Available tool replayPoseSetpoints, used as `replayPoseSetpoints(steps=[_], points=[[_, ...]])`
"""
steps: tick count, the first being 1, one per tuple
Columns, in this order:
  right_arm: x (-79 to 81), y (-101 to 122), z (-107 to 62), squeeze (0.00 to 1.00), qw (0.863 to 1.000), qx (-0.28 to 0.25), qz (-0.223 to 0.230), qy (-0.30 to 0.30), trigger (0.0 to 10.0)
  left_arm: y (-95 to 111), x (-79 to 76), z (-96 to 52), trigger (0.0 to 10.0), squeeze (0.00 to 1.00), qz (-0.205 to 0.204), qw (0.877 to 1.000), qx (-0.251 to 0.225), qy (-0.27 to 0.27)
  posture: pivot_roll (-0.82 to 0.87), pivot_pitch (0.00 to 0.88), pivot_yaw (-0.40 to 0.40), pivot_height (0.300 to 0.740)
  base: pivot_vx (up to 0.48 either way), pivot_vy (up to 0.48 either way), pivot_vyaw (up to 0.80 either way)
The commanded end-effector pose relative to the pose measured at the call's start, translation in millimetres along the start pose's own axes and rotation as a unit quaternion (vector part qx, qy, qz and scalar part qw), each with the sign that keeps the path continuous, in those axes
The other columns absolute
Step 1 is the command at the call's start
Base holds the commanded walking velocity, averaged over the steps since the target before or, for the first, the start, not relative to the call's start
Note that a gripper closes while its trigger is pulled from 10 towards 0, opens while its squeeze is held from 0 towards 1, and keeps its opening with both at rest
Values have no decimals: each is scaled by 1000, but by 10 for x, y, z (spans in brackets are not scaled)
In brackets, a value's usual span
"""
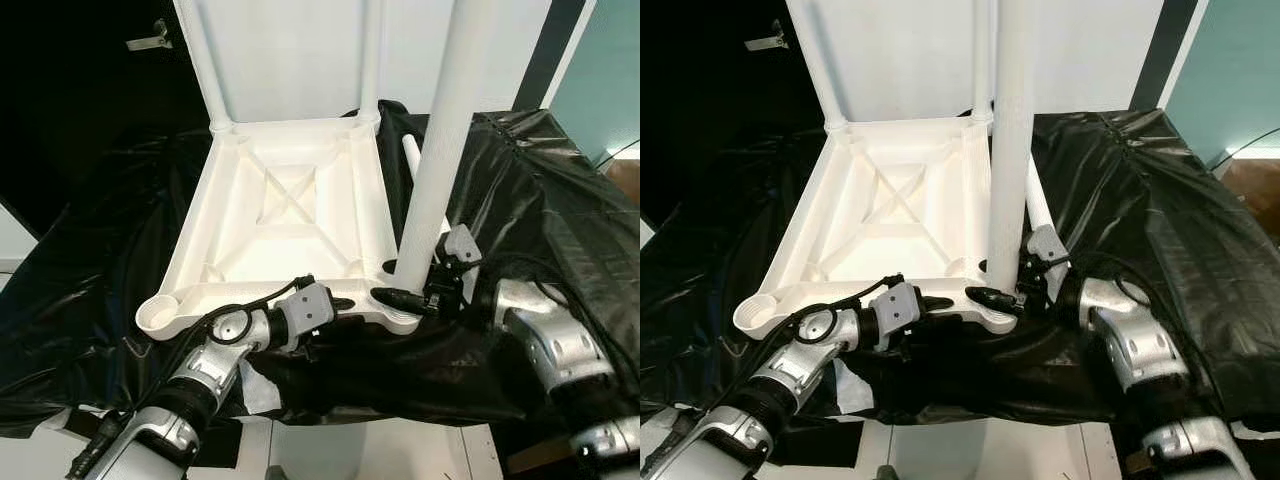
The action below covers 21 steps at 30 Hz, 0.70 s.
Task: Building children table
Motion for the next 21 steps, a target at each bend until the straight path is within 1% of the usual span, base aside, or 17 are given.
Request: replayPoseSetpoints(steps=[1,2,3,4,5,6,8,9,10,12,13,15,17,18,19,20,21], points=[[0,-86,68,0,995,-33,51,-73,0,-161,-439,18,10000,0,-25,989,26,-143,-31,21,39,740,0,0,0],[0,-86,68,0,995,-33,51,-73,0,-161,-439,18,10000,0,-25,989,26,-143,-31,21,39,740,0,0,0],[-42,-94,67,0,990,-49,59,-120,0,-165,-439,15,10000,0,-26,989,27,-142,-31,21,39,740,0,0,0],[-42,-94,67,0,990,-49,59,-120,0,-165,-439,15,10000,0,-26,989,27,-142,-31,21,39,740,0,0,0],[-118,-145,53,0,966,-61,56,-247,0,-183,-434,-6,10000,0,-32,990,27,-137,-38,27,46,740,0,0,0],[-120,-161,47,0,956,-64,58,-279,0,-190,-432,-15,10000,0,-35,990,27,-136,-38,27,46,740,0,0,0],[-120,-161,47,0,956,-64,58,-279,0,-190,-432,-15,10000,0,-35,990,27,-136,-38,27,46,740,0,0,0],[-112,-154,41,0,944,-73,65,-315,0,-207,-437,-35,10000,0,-38,990,30,-136,-38,29,52,740,0,0,0],[-112,-154,41,0,944,-73,65,-315,0,-207,-437,-35,10000,0,-38,990,30,-136,-38,29,52,740,0,0,0],[-149,-99,-21,0,921,-84,49,-377,0,-226,-438,-60,10000,0,-37,989,33,-139,-36,32,56,740,0,0,0],[-149,-63,-45,0,912,-93,43,-398,0,-235,-430,-72,10000,0,-37,989,36,-139,-31,39,63,740,0,0,0],[-156,-16,-103,0,895,-103,32,-432,0,-243,-405,-84,10000,0,-34,989,40,-139,-25,41,65,740,0,0,0],[-185,-37,-166,0,880,-101,32,-462,0,-239,-387,-90,10000,0,-31,989,41,-140,-20,43,66,740,0,0,0],[-195,-56,-187,0,876,-98,33,-472,0,-236,-382,-92,10000,0,-30,989,41,-140,-19,43,65,740,0,0,0],[-182,-74,-164,0,879,-95,38,-466,0,-236,-381,-96,10000,0,-30,989,42,-140,-19,43,66,740,0,0,0],[-182,-74,-164,0,879,-95,38,-466,0,-236,-381,-96,10000,0,-30,989,42,-140,-19,43,66,740,0,0,0],[-158,-79,-123,0,883,-91,33,-459,3529,-238,-386,-97,10000,0,-30,989,42,-139,-21,43,65,740,0,0,0]])
Point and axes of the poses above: a point about 5 cm out from each wrist's last joint towards the gripper, its own z axis pointing out of the wrist towards the gripper, its own y axis along the axis of the wrist's last joint, x = y × z, the point moved 4 cm from there along z, pointing out of the wrist towards the gripper, and after that the axes turned 6 degrees about z, right-handed, at the moved point
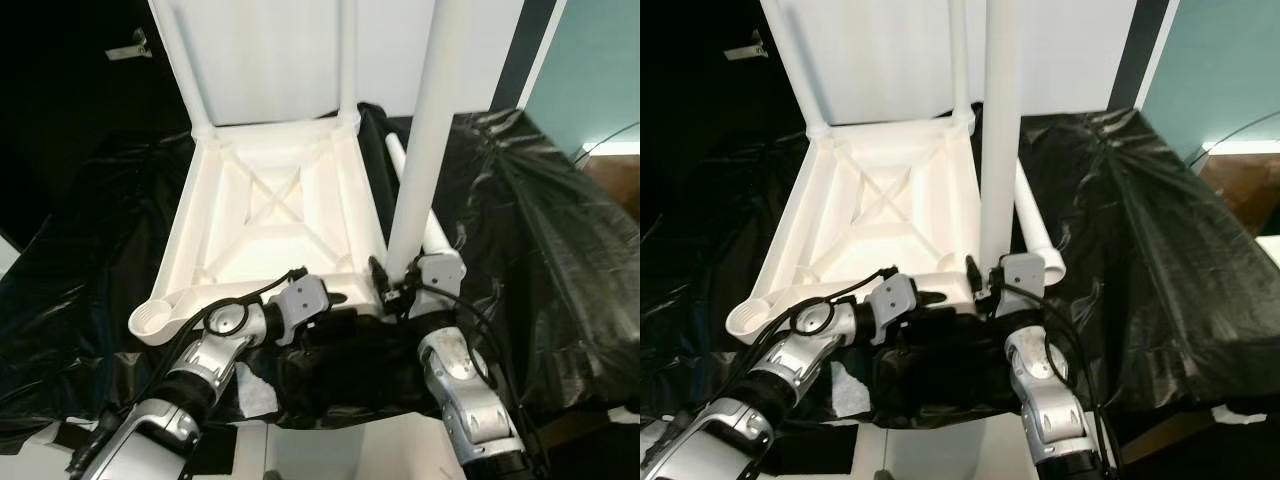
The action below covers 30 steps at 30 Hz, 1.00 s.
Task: Building children table
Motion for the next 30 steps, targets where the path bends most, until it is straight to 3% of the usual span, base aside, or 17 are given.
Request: replayPoseSetpoints(steps=[1,2,3,4,5,10,11,12,13,15,17,18,21,23,28,30], points=[[-328,-103,-51,0,994,21,5,-108,3529,-219,-481,-72,10000,0,-14,988,36,-150,-21,43,65,740,0,0,0],[-328,-103,-51,0,994,21,5,-108,3529,-219,-481,-72,10000,0,-14,988,36,-150,-21,43,65,740,0,0,0],[-327,-86,-50,161,994,17,0,-108,10000,-220,-494,-69,10000,0,-15,988,35,-150,-24,40,62,740,0,0,0],[-327,-86,-50,161,994,17,0,-108,10000,-220,-494,-69,10000,0,-15,988,35,-150,-24,40,62,740,0,0,0],[-315,-71,-48,1000,995,14,-1,-102,10000,-223,-506,-66,10000,0,-15,988,35,-151,-26,38,60,740,0,0,0],[-269,-54,-31,1000,998,20,-1,-54,10000,-228,-510,-43,10000,0,-15,988,36,-148,-35,31,51,740,0,0,0],[-260,-22,-23,165,999,16,-6,-32,10000,-226,-505,-36,10000,0,-15,988,36,-147,-36,30,50,740,0,0,0],[-260,-22,-23,165,999,16,-6,-32,10000,-226,-505,-36,10000,0,-15,988,36,-147,-36,30,50,740,0,0,0],[-247,8,-12,0,1000,15,-6,-9,10000,-225,-501,-32,10000,0,-15,988,36,-146,-36,30,50,740,0,0,0],[-225,104,29,0,998,21,-4,58,10000,-231,-489,-30,10000,0,-13,989,38,-145,-45,27,54,740,0,0,0],[-225,104,29,0,998,21,-4,58,10000,-231,-489,-30,10000,0,-13,989,38,-145,-45,27,54,740,0,0,0],[-205,127,34,0,995,31,1,92,10000,-235,-485,-34,10000,0,-12,989,39,-145,-46,26,54,740,0,0,0],[-91,146,-84,0,967,76,0,243,10000,-276,-475,-63,10000,0,-4,988,51,-148,-47,23,41,740,0,0,0],[-33,161,-137,0,947,87,-10,310,10000,-280,-471,-62,10000,0,-2,988,53,-147,-44,22,39,740,0,0,0],[2,203,-115,0,930,79,-41,356,10000,-271,-478,-47,10000,0,-2,988,50,-145,-36,20,34,740,0,0,0],[44,208,-121,0,916,86,-55,389,10000,-273,-491,-45,10000,0,-2,988,50,-145,-33,20,35,740,0,0,0]])
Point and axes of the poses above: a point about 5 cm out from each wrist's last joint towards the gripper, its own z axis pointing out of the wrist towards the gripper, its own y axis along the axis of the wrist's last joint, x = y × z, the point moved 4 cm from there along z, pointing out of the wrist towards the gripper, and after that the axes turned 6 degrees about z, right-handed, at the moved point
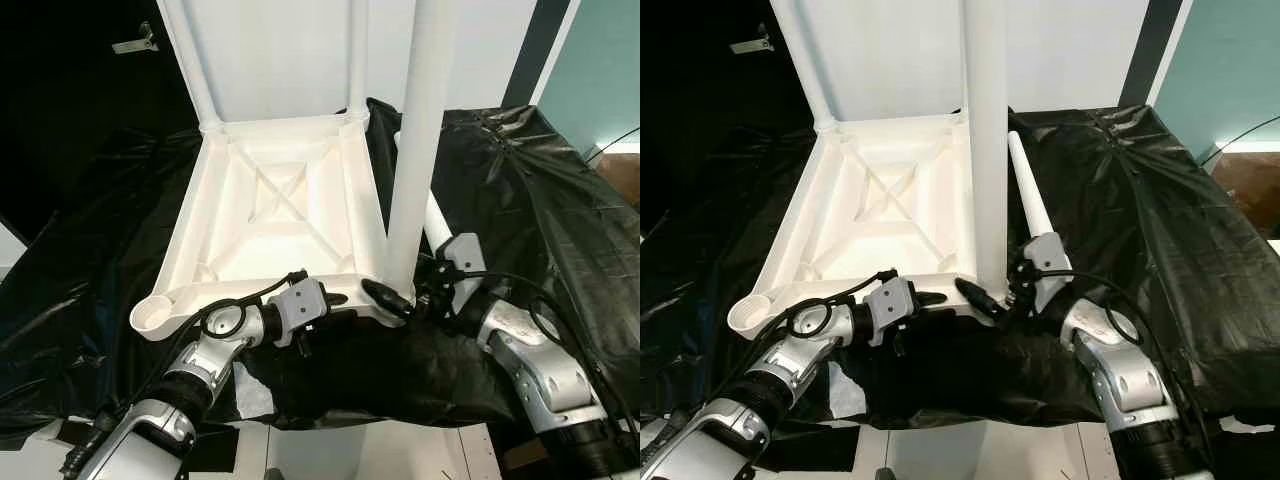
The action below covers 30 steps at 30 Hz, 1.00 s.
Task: Building children table
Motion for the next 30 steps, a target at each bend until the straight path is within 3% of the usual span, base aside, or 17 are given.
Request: replayPoseSetpoints(steps=[1,4,5,6,7,16,22,24,25,26,27,29,30], points=[[81,-15,30,0,999,9,-7,41,10000,-230,-470,-10,10000,0,-17,989,46,-140,-33,20,35,740,0,0,0],[95,2,24,0,997,21,-10,67,10000,-242,-476,-22,10000,0,-16,989,48,-140,-25,22,35,740,0,0,0],[81,8,9,0,996,30,-11,78,4510,-250,-477,-29,10000,0,-16,989,49,-140,-25,23,36,740,0,0,0],[81,8,9,0,996,30,-11,78,4510,-250,-477,-29,10000,0,-16,989,49,-140,-25,23,36,740,0,0,0],[65,7,-28,0,994,43,-10,95,0,-259,-478,-36,10000,0,-16,989,51,-139,-25,24,37,740,0,0,0],[35,-27,-95,0,991,64,1,117,0,-262,-493,-20,10000,0,-16,989,52,-141,-32,26,39,740,0,0,0],[47,-86,-94,0,994,53,35,88,0,-259,-496,1,10000,0,-14,989,50,-142,-34,24,39,740,0,0,0],[34,-86,-55,0,999,8,32,7,0,-257,-497,7,10000,0,-13,989,50,-141,-30,19,33,740,0,0,0],[34,-86,-55,0,999,8,32,7,0,-257,-497,7,10000,0,-13,989,50,-141,-30,19,33,740,0,0,0],[-36,-44,-49,0,996,-31,39,-72,0,-259,-490,8,10000,0,-14,989,50,-139,-27,20,29,740,0,0,0],[-36,-44,-49,0,996,-31,39,-72,0,-259,-490,8,10000,0,-14,989,50,-139,-27,20,29,740,0,0,0],[-117,-41,-140,0,969,-79,49,-231,0,-273,-470,2,10000,0,-16,990,53,-130,-22,21,20,740,0,0,0],[-133,-64,-184,0,957,-85,55,-272,0,-278,-462,-1,10000,0,-17,990,54,-126,-21,19,18,740,0,0,0]])
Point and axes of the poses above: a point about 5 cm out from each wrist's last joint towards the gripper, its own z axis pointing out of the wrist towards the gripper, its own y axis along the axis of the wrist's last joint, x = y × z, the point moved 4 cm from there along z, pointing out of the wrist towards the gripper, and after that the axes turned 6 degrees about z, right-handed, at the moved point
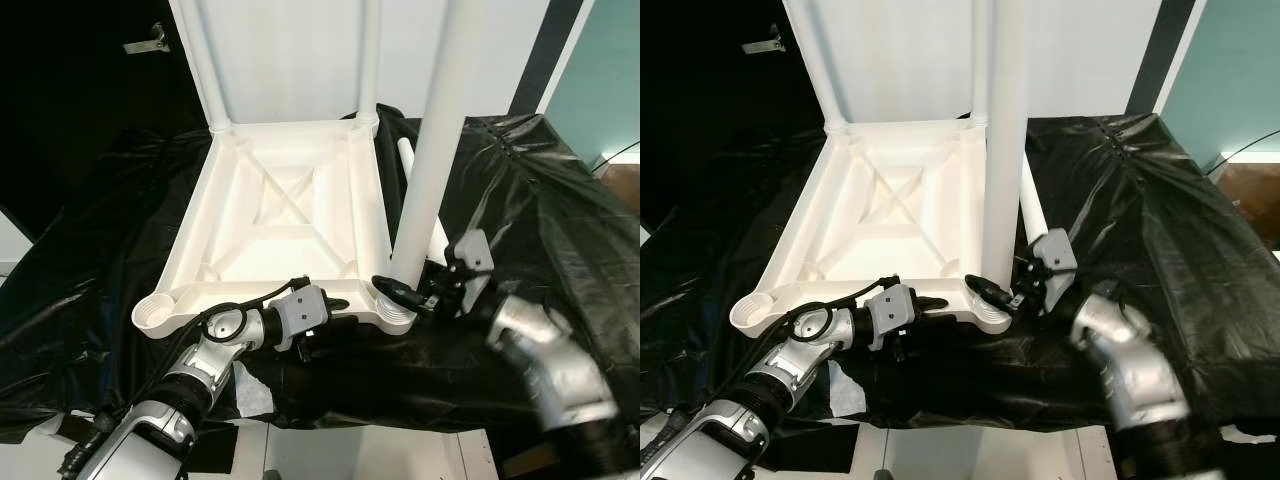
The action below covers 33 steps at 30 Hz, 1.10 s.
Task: Building children table
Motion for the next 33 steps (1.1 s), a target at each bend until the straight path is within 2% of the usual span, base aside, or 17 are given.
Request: replayPoseSetpoints(steps=[1,6,9,12,13,14,15,17,18,19,21,22,25,28,30,31,33], points=[[-209,18,-90,0,992,-22,1,-128,0,-222,-436,16,10000,0,-25,992,43,-116,-19,18,19,740,0,0,0],[-317,-29,-187,0,979,-22,-11,-202,0,-232,-431,5,10000,0,-25,992,45,-115,-18,15,23,740,0,0,0],[-428,-53,-344,0,954,-21,-22,-299,0,-241,-432,-9,10000,0,-24,992,46,-117,-16,16,27,740,0,0,0],[-433,-54,-356,0,950,-17,-31,-310,0,-242,-439,-5,10000,0,-24,992,46,-118,-23,17,32,740,0,0,0],[-404,-55,-336,1000,951,-18,-34,-308,0,-243,-447,0,10000,0,-24,991,46,-120,-26,17,32,740,0,0,0],[-376,-54,-314,1000,952,-18,-37,-302,314,-244,-453,5,10000,0,-24,991,46,-122,-28,18,32,740,0,0,0],[-340,-44,-284,1000,956,-20,-39,-291,6235,-243,-457,12,10000,0,-23,991,46,-123,-29,20,31,740,0,0,0],[-309,-43,-260,1000,958,-20,-39,-283,6235,-242,-458,17,10000,0,-23,991,46,-123,-29,20,30,740,0,0,0],[-288,-49,-238,1000,961,-16,-42,-272,10000,-238,-455,23,10000,0,-23,991,45,-123,-30,20,29,740,0,0,0],[-256,-62,-193,196,969,-11,-38,-244,10000,-235,-451,28,10000,0,-23,991,45,-122,-28,22,27,740,0,0,0],[-236,-72,-165,196,973,-7,-36,-226,10000,-234,-448,30,10000,0,-23,991,45,-122,-28,22,27,740,0,0,0],[-190,-83,-125,0,981,-2,-34,-190,10000,-236,-450,30,10000,0,-23,991,45,-121,-34,22,26,740,0,0,0],[-143,-122,-89,0,993,12,-44,-107,10000,-251,-483,33,10000,0,-25,991,46,-122,-32,21,21,740,0,0,0],[-149,-128,-90,0,994,14,-47,-101,10000,-253,-486,35,10000,0,-26,991,46,-123,-32,21,21,740,0,0,0],[-152,-82,-73,0,998,15,-47,-43,10000,-254,-483,42,10000,0,-27,991,46,-121,-34,16,20,740,0,0,0],[-152,-82,-73,0,998,15,-47,-43,10000,-254,-483,42,10000,0,-27,991,46,-121,-34,16,20,740,0,0,0],[-146,-46,-68,0,996,40,-55,57,10000,-260,-484,48,10000,0,-26,991,48,-121,-36,12,22,740,0,0,0]])
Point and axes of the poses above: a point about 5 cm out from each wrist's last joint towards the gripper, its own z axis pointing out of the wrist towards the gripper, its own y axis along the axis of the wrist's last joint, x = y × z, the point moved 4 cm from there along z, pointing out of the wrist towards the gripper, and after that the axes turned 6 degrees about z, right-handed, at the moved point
